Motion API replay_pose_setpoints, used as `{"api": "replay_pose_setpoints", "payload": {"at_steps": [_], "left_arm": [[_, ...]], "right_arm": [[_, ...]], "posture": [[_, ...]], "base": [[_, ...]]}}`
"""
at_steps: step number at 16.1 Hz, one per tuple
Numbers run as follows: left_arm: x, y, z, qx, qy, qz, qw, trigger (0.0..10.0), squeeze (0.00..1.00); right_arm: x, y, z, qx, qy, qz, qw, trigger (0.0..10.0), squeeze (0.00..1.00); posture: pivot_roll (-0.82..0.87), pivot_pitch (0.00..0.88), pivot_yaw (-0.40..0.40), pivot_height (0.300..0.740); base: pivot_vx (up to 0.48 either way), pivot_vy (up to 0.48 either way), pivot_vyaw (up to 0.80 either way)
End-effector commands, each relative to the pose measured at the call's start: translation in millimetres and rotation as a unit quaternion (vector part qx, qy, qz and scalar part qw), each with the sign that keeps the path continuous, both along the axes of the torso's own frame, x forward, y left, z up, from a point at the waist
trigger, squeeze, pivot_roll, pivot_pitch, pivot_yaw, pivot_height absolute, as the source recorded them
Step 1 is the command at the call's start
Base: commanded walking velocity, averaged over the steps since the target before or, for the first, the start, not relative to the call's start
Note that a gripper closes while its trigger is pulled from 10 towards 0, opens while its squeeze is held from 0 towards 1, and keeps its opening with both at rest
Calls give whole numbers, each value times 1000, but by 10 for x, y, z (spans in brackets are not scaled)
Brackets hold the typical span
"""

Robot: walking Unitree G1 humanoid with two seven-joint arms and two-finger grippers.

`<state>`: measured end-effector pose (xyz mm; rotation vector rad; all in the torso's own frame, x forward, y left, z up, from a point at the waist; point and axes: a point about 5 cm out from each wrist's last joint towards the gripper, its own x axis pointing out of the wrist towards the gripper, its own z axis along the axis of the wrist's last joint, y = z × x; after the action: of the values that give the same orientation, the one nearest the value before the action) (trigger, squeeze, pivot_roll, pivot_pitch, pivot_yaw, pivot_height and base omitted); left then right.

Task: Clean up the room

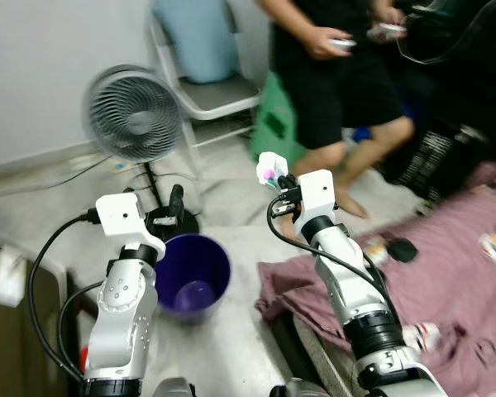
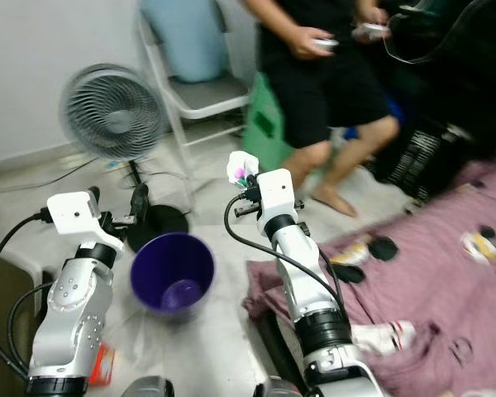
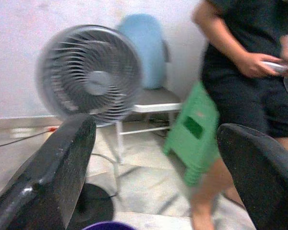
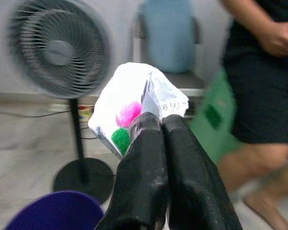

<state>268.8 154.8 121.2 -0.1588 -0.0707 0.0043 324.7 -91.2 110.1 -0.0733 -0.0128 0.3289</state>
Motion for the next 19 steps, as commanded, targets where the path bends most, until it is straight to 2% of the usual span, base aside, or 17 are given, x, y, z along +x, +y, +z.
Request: {"api": "replay_pose_setpoints", "payload": {"at_steps": [1, 11, 13, 15, 19], "left_arm": [[2, 34, -16, 8, 7, 5, 1000, 10000, 0], [9, 18, -10, 9, 4, -5, 1000, 10000, 0], [-6, 33, -10, 22, 1, -4, 1000, 10000, 0], [-56, 99, -49, 46, 15, 8, 999, 10000, 0], [-184, 272, -119, 53, 26, 24, 998, 10000, 0]], "right_arm": [[23, 65, 55, -1, -10, 8, 1000, 10000, 0], [36, 70, 65, 1, -13, 8, 1000, 10000, 0], [40, 65, 67, 0, -13, 8, 1000, 10000, 0], [32, 62, 74, 0, -14, 8, 1000, 10000, 0], [-5, -40, 84, -1, -17, -7, 1000, 10000, 0]], "posture": [[78, 68, -29, 740], [77, 56, -29, 740], [76, 52, -31, 740], [76, 52, -31, 740], [76, 44, -33, 740]], "base": [[0, 0, 800], [0, 0, 800], [0, 0, 800], [0, 0, 800], [0, 0, 655]]}}
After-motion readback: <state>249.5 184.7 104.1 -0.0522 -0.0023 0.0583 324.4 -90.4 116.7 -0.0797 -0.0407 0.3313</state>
